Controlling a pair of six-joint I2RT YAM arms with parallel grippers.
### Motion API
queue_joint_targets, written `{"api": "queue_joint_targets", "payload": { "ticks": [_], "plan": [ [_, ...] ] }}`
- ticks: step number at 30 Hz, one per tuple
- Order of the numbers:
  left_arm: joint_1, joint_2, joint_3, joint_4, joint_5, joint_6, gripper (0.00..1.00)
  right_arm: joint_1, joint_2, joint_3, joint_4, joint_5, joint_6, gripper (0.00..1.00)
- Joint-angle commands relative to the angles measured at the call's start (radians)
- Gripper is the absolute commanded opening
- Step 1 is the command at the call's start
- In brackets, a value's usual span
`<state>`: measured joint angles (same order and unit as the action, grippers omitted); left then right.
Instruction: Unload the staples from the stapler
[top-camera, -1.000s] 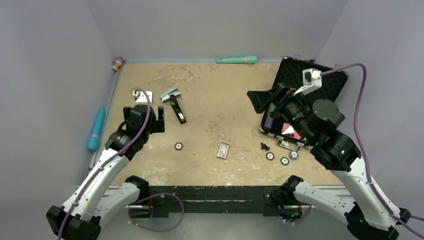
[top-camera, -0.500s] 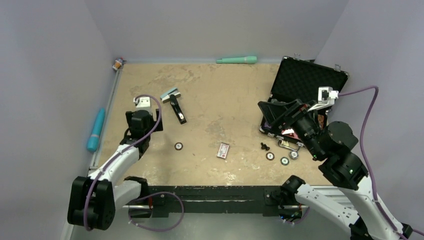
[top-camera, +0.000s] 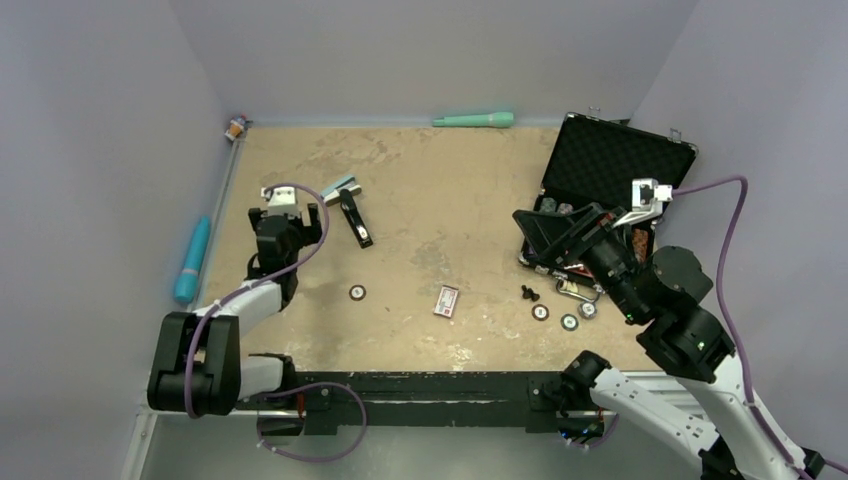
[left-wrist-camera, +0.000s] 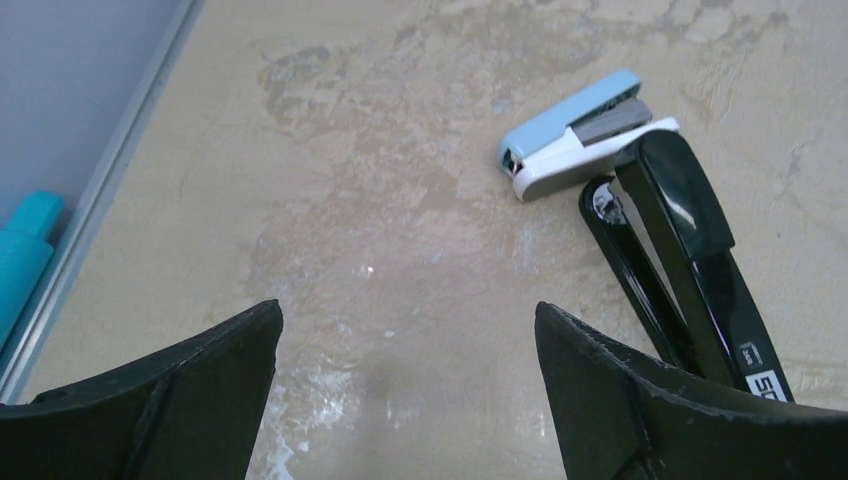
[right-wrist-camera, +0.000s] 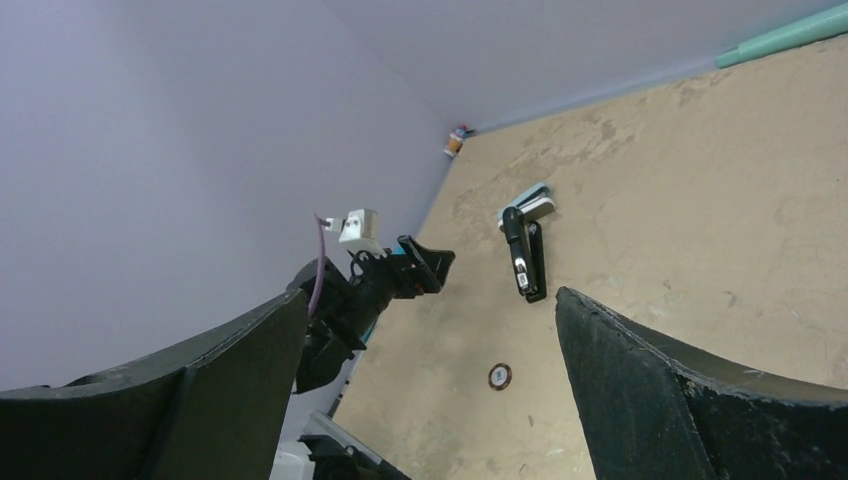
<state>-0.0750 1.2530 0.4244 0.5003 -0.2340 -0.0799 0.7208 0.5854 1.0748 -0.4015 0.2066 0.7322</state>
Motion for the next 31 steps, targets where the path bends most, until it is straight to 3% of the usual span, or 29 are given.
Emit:
{"api": "queue_joint_targets", "payload": {
  "ticks": [1, 4, 15, 31],
  "plan": [
    [0.02, 0.051, -0.068, 0.305, 0.097, 0.066, 0.99, 0.002, -0.016, -0.009, 0.005, -0.011, 0.042, 0.99],
    [0.02, 0.104, -0.109, 0.427, 0.085, 0.067, 1.0, 0.002, -0.006, -0.024, 0.002, -0.026, 0.049, 0.99],
    [0.019, 0.098, -0.108, 0.415, 0.079, 0.062, 1.0, 0.003, 0.056, -0.109, 0.035, -0.064, 0.085, 0.99],
    [0.02, 0.098, -0.109, 0.415, 0.079, 0.062, 1.0, 0.002, 0.18, -0.095, 0.09, -0.151, 0.072, 0.99]
  ]
}}
